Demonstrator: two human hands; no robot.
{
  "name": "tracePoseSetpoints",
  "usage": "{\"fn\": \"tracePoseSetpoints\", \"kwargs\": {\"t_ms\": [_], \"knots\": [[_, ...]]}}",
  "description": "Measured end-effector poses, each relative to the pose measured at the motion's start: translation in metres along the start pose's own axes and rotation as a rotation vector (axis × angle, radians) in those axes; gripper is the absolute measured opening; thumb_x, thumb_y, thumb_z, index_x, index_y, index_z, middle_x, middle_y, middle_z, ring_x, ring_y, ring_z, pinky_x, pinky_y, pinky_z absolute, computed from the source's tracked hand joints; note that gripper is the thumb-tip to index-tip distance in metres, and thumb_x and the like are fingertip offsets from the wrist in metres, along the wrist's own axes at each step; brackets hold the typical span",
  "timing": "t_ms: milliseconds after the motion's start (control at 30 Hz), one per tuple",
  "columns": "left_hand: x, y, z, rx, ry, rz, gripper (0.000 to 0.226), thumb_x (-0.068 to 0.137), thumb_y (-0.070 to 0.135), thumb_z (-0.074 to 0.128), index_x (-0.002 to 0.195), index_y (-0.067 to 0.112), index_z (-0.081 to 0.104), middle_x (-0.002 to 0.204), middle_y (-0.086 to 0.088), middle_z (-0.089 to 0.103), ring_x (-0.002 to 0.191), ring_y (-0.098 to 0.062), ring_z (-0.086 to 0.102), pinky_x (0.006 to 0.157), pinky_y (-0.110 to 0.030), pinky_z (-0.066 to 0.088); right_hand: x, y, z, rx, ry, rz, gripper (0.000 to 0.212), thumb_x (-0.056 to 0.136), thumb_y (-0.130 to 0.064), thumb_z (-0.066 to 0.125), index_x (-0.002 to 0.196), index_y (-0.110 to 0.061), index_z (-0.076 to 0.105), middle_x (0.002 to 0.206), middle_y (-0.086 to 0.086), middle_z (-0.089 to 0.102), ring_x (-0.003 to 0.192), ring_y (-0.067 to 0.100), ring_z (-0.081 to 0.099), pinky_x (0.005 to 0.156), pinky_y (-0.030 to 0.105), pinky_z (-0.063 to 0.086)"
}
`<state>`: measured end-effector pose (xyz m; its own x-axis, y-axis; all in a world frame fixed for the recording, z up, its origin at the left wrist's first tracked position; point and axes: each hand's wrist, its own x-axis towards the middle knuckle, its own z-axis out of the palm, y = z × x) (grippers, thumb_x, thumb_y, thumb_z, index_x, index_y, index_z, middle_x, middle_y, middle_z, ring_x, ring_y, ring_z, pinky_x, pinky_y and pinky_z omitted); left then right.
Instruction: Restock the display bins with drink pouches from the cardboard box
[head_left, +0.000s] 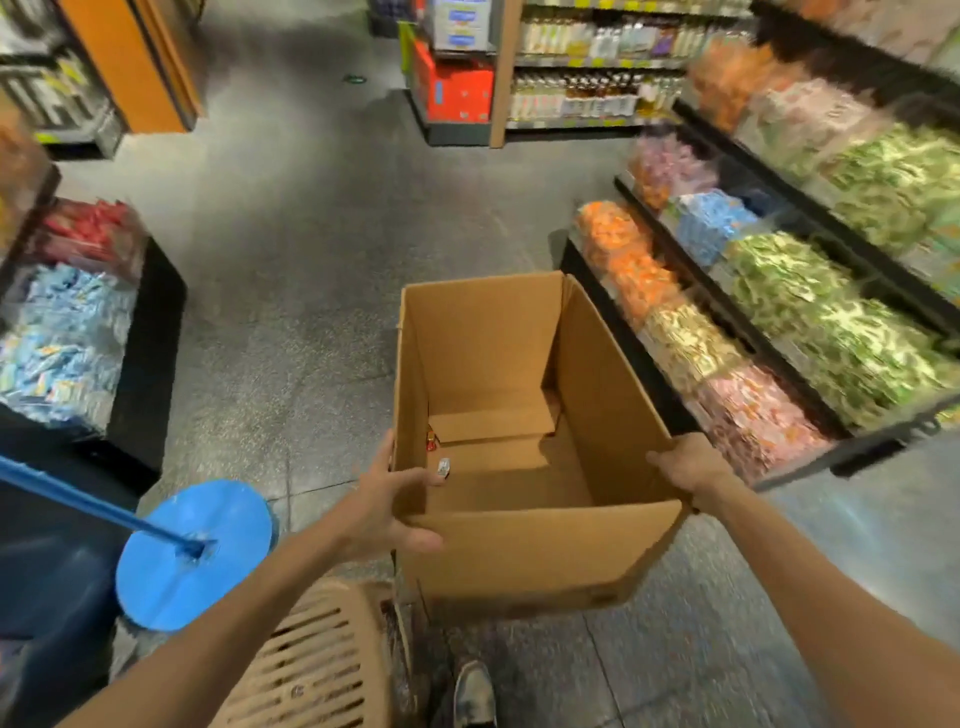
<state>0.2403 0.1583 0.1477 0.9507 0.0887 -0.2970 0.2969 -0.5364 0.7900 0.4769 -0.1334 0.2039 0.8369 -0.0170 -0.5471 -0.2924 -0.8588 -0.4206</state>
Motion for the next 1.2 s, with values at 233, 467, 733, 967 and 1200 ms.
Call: {"fn": "tracePoseSetpoints", "kwargs": {"t_ms": [233, 467, 733, 967, 1200], "knots": [[0.076, -0.051, -0.111, 0.156, 0.302, -0.177, 0.03, 0.085, 0.035, 0.076, 0.073, 0.009, 0.067, 0.16, -0.006, 0.029, 0.119, -0.019, 0.056, 0.094, -0.027, 0.045, 0.069, -0.185, 0.038, -0.104, -0.213, -0.311, 0.028, 0.098, -0.022, 0.059, 0.118, -0.003, 0.058, 0.107, 0.012, 0.068, 0.095, 0.026, 0.066, 0.093, 0.044, 0.054], [0.16, -0.096, -0.213, 0.082, 0.527, -0.413, 0.028, 0.082, 0.041, 0.076, 0.095, 0.016, 0.072, 0.099, 0.002, 0.069, 0.09, -0.014, 0.06, 0.085, -0.04, 0.051, 0.188, -0.331, 0.1, -0.393, -0.615, -0.643, 0.105, 0.055, -0.077, 0.079, 0.143, -0.033, 0.044, 0.139, -0.008, 0.046, 0.133, 0.027, 0.046, 0.108, 0.048, 0.043], [0.24, -0.142, -0.345, 0.129, 0.633, -0.642, 0.048, 0.086, 0.041, 0.073, 0.061, 0.021, 0.038, 0.06, 0.001, 0.044, 0.063, -0.022, 0.046, 0.062, -0.038, 0.034, 0.284, -0.547, 0.179, -0.612, -0.538, -0.896, 0.09, 0.059, -0.079, 0.07, 0.125, -0.018, 0.061, 0.113, -0.002, 0.067, 0.099, 0.018, 0.065, 0.081, 0.034, 0.059], [0.337, -0.272, -0.447, 0.172, 0.648, -0.798, 0.037, 0.091, 0.042, 0.067, 0.071, 0.017, 0.046, 0.077, -0.001, 0.053, 0.079, -0.023, 0.053, 0.065, -0.035, 0.03, 0.364, -0.697, 0.308, -0.689, -0.491, -1.01, 0.082, 0.065, -0.071, 0.067, 0.117, -0.008, 0.064, 0.113, 0.01, 0.069, 0.102, 0.027, 0.065, 0.085, 0.04, 0.054], [0.458, -0.479, -0.473, 0.275, 0.567, -0.91, 0.04, 0.095, 0.04, 0.058, 0.102, 0.001, 0.065, 0.113, -0.019, 0.062, 0.125, -0.033, 0.048, 0.099, -0.038, 0.035, 0.506, -0.744, 0.493, -0.714, -0.454, -1.065, 0.049, 0.085, -0.052, 0.062, 0.095, -0.005, 0.062, 0.142, 0.013, 0.052, 0.117, 0.032, 0.058, 0.095, 0.044, 0.046]]}}
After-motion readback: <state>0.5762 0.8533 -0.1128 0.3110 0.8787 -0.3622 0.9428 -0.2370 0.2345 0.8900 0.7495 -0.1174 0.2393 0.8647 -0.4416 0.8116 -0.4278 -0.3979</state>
